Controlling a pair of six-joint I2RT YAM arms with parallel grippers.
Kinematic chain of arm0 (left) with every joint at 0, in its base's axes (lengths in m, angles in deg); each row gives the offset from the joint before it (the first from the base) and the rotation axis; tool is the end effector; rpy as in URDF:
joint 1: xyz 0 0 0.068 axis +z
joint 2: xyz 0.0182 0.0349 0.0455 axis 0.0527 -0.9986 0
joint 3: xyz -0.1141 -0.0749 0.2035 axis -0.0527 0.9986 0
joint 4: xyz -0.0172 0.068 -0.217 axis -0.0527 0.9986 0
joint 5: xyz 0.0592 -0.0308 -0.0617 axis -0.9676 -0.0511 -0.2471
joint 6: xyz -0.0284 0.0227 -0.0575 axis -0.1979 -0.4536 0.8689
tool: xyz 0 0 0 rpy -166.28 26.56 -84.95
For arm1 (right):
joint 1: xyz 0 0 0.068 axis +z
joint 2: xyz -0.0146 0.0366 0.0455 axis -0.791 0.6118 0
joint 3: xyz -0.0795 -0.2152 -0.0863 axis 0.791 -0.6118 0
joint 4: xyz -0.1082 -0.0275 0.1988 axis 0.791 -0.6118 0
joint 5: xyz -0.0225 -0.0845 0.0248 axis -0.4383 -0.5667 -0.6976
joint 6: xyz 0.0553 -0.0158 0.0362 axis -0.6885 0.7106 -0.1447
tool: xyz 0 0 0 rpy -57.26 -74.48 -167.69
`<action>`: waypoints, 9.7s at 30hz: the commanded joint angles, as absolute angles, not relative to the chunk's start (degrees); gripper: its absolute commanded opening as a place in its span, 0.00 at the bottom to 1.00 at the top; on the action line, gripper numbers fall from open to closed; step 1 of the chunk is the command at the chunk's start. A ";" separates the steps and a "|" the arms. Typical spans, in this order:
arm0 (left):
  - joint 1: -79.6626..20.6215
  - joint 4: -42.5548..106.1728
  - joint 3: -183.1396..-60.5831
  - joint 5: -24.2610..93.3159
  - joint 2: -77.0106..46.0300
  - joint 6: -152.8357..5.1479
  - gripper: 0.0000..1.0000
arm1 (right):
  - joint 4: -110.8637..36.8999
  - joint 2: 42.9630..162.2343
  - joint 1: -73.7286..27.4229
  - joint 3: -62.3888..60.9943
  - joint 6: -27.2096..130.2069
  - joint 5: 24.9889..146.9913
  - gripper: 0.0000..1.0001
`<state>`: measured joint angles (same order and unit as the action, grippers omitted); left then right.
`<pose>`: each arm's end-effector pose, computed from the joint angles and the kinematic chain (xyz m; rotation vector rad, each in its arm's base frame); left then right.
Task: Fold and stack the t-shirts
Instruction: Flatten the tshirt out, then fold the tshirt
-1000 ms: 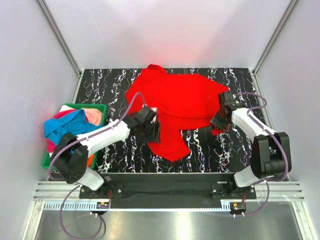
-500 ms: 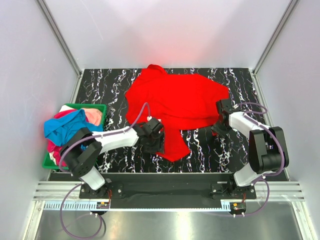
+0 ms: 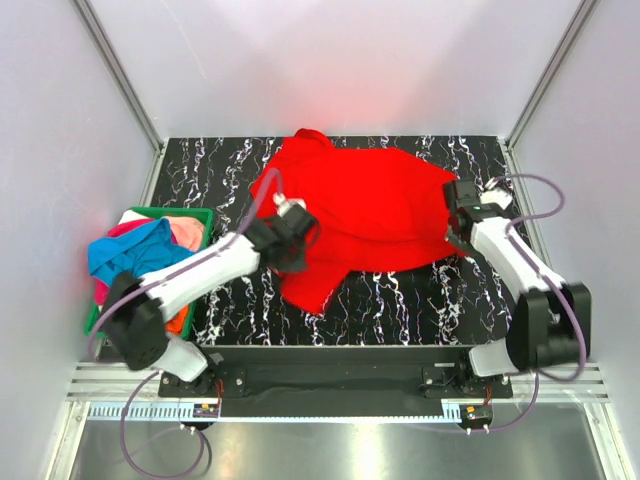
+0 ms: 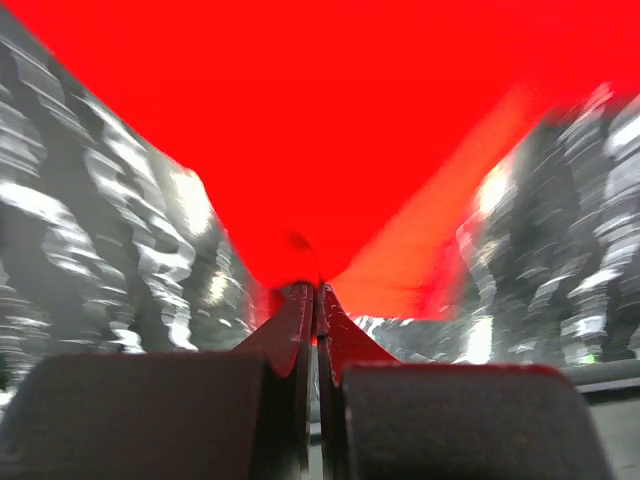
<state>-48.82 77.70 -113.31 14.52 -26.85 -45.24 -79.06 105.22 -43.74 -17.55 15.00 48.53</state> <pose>0.1979 -0.1875 0.2040 0.0758 2.7041 -0.1729 0.2563 0.0111 0.2015 0.8877 2.3864 -0.3885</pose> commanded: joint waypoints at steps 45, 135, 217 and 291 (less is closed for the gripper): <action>-21.66 81.37 -147.67 18.35 -64.44 -56.51 0.41 | -61.97 126.17 -44.28 -10.07 26.40 67.98 0.34; -38.27 71.18 -107.52 25.21 -8.46 -51.76 0.00 | -69.79 123.56 -65.38 -18.15 3.73 64.20 0.37; -19.72 77.24 -186.71 20.63 -29.56 -58.44 0.00 | -68.99 99.48 -65.38 32.47 24.57 90.39 0.00; -11.72 52.46 -170.12 42.70 -64.03 -54.76 0.00 | -31.02 142.46 -64.41 14.90 20.96 94.26 0.00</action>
